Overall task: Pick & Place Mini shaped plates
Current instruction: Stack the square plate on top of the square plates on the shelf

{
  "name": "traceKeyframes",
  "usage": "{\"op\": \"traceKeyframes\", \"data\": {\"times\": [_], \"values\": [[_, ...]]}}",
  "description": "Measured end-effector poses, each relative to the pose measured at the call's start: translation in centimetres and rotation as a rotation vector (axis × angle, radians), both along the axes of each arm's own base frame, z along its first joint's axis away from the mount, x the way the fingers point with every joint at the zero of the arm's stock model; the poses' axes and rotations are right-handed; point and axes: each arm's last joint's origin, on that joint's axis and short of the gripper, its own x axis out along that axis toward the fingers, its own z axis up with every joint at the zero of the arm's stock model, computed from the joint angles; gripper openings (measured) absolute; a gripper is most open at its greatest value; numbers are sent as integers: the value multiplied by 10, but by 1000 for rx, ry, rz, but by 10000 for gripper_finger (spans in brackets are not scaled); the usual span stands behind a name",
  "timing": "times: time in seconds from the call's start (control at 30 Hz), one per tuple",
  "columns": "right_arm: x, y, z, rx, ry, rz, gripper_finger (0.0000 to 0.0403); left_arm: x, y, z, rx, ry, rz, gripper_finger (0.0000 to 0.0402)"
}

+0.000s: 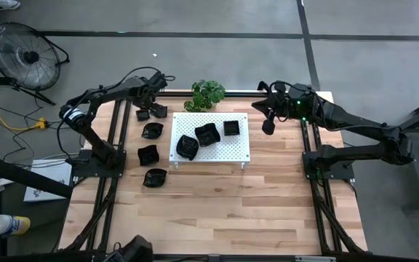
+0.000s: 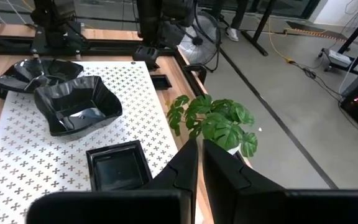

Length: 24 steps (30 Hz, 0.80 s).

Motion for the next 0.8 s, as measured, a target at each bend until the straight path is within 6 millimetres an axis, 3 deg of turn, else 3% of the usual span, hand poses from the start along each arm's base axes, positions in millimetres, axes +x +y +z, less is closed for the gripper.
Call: {"op": "traceKeyframes", "data": {"times": [0.33,0.8], "values": [[0,1,-1,13,0,51,19,-5,-6,-23,1,-53,108,220],[0,2,-3,43,17,62,18,-5,-5,-23,31,-57,135,220]]}}
